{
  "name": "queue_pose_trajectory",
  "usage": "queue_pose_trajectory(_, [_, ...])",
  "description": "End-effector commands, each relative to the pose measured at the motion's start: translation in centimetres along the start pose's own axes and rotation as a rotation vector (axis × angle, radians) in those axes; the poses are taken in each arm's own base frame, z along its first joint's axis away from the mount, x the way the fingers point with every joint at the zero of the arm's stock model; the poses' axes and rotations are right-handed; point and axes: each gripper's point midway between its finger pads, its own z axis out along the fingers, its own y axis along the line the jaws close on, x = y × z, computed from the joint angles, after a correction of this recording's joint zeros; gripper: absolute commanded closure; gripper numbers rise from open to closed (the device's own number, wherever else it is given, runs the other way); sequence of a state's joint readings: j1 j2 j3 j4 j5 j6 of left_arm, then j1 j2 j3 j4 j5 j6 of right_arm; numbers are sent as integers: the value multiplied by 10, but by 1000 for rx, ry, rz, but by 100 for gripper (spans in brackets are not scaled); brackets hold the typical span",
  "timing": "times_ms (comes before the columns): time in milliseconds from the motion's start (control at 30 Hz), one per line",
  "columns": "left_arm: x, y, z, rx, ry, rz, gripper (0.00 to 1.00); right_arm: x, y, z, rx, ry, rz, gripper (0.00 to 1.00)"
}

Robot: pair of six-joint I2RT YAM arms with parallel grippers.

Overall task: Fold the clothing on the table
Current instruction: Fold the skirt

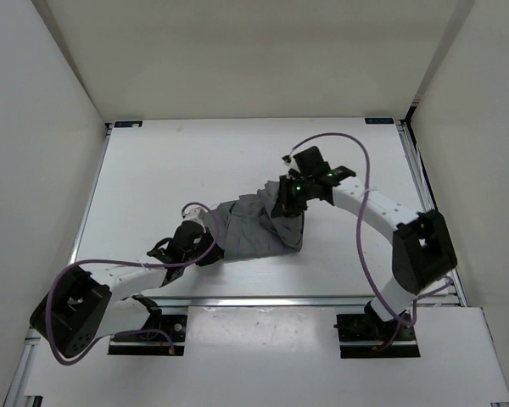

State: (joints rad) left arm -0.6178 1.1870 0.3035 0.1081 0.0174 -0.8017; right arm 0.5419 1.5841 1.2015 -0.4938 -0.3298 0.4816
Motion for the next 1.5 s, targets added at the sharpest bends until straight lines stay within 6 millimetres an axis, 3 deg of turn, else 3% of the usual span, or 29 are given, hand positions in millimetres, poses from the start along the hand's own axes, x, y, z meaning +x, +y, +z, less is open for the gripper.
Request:
queue_pose_trajectory(0, [-10,-1,-4,6,-34,-4,90,3,34,21,-86,58,-3,100])
queue_pose_trajectory(67, [-10,-3,-6,11,-36,-2,90,3,35,29,-57,71,-24,100])
queue_pose_trajectory(133, [-12,0,-8,6,-43,-8,90,-4,22,23,-11,56,-17,100])
queue_pose_trajectory(267, [-19,-2,-15,12,-67,14,90,-16,-33,-12,82,-43,74,100])
queue_pose_trajectory(367, [-36,-3,-22,-7,-80,56,90,-6,-85,-37,167,-91,159,100])
queue_pose_trajectory(533, [-77,-66,-36,151,-97,140,89,10,-146,-56,259,-111,266,99])
queue_pose_trajectory(600, [-69,-96,-33,266,-9,181,89,14,-163,-58,298,-118,296,100])
queue_pose_trajectory(733, [-71,-166,-26,482,42,247,91,22,-173,-52,303,-100,316,100])
queue_pose_trajectory(800, [-54,-182,-6,533,136,243,92,28,-172,-45,302,-86,309,100])
queue_pose_trajectory(867, [-62,-199,7,572,130,205,94,34,-176,-41,302,-66,324,100])
queue_pose_trajectory(933, [-59,-195,32,544,154,174,95,36,-178,-40,305,-62,319,100])
queue_pose_trajectory(967, [-60,-202,35,552,148,174,96,37,-178,-38,299,-57,322,100])
queue_pose_trajectory(1133, [-54,-190,76,456,142,139,98,41,-182,-39,294,-58,330,100])
queue_pose_trajectory(1400, [-58,-216,101,478,94,56,100,48,-183,-38,283,-51,324,100])
queue_pose_trajectory(1467, [-56,-209,114,440,71,51,100,57,-184,-35,283,-28,335,100])
